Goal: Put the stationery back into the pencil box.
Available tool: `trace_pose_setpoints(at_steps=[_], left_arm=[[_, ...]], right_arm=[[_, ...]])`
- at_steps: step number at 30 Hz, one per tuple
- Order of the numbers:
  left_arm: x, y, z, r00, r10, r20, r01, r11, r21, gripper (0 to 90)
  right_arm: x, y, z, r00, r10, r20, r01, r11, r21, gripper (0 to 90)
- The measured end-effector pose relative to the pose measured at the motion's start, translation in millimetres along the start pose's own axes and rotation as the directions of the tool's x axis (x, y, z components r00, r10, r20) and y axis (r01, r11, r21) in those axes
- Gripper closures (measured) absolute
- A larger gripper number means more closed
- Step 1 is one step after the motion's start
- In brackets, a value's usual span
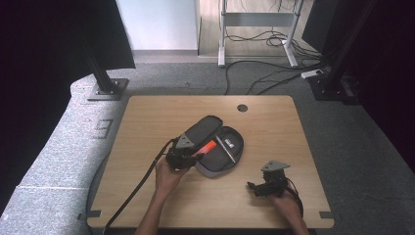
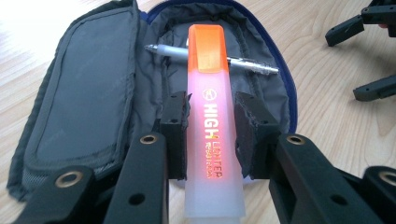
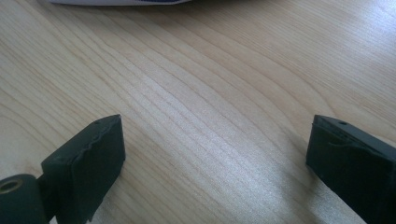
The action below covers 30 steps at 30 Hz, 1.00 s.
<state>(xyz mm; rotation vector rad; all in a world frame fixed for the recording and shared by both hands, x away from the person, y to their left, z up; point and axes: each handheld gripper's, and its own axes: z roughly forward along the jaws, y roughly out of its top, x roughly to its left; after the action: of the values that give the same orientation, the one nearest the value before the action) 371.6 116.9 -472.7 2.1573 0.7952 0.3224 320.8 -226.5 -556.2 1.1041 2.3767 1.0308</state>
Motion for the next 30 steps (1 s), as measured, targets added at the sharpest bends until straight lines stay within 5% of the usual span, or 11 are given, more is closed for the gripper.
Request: trace_pose_setpoints(at_steps=[30], left_arm=[[-0.9,22.1,52.7,0.9993,0.022,0.030,-0.023,0.9994,0.025,66.4]], right_arm=[[-0.1,0.0,0.1,1.0000,-0.001,0.000,0.001,1.000,-0.001,4.1]])
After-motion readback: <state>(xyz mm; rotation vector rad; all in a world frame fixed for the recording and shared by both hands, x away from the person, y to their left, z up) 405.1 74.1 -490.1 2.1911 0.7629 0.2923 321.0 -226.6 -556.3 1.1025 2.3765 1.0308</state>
